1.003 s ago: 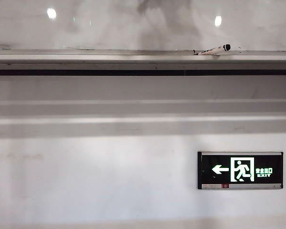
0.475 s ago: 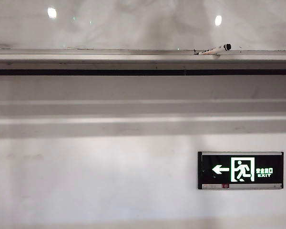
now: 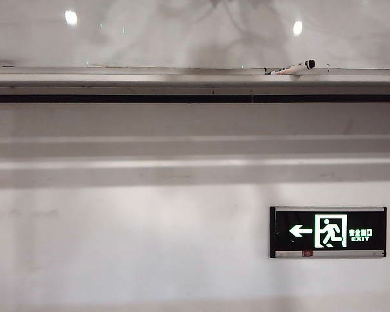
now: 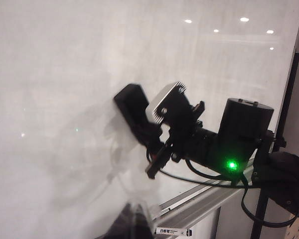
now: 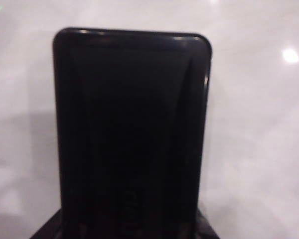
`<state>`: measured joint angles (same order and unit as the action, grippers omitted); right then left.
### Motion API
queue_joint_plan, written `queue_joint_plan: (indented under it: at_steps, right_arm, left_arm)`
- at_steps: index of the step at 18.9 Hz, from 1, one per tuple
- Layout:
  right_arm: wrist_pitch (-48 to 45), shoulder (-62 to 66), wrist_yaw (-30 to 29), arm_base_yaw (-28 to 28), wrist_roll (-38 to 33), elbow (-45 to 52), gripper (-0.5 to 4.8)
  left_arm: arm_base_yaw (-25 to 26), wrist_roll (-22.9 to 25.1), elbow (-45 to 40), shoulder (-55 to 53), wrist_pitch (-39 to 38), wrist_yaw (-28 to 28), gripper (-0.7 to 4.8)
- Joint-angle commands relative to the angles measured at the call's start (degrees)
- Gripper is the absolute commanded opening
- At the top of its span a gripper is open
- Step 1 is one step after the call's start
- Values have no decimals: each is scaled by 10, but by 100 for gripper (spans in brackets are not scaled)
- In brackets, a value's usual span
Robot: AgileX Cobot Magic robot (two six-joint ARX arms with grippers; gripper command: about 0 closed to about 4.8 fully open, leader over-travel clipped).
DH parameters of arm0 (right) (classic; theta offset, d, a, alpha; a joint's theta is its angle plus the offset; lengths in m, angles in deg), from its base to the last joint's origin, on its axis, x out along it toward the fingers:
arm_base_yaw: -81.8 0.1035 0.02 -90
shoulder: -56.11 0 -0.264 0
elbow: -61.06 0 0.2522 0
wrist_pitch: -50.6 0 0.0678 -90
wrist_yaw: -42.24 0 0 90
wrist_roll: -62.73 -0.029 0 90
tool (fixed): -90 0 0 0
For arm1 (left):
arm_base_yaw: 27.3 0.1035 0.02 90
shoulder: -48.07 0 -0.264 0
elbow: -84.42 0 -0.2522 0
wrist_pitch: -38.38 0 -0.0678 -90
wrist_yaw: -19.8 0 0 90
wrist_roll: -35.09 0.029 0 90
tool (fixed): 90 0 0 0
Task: Wipe the whiteboard clean using the black magnetic whiteboard eraser attached to the whiteboard.
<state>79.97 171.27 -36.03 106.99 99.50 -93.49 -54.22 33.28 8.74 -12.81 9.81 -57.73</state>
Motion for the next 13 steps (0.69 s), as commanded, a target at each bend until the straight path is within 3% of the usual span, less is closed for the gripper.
queue_joint_plan:
  at_steps: [1,3,5,10,11,13]
  right_arm:
    - [9,-2,-55,1,8,-2,62]
    - [3,-2,-39,1,7,-2,61]
    - [-29,-2,34,1,7,-3,61]
    - [-110,-2,145,-10,8,-3,61]
    - [-123,-2,155,-13,8,-3,61]
    - [-115,-2,109,-17,9,-4,61]
  left_arm:
    - [0,-2,4,2,7,4,-6]
    - [0,-2,3,2,7,4,-5]
    - [0,-2,4,2,7,4,-6]
    - [0,-2,4,2,7,4,-5]
    - [0,-2,3,2,7,4,-5]
    - [0,-2,4,2,8,4,-5]
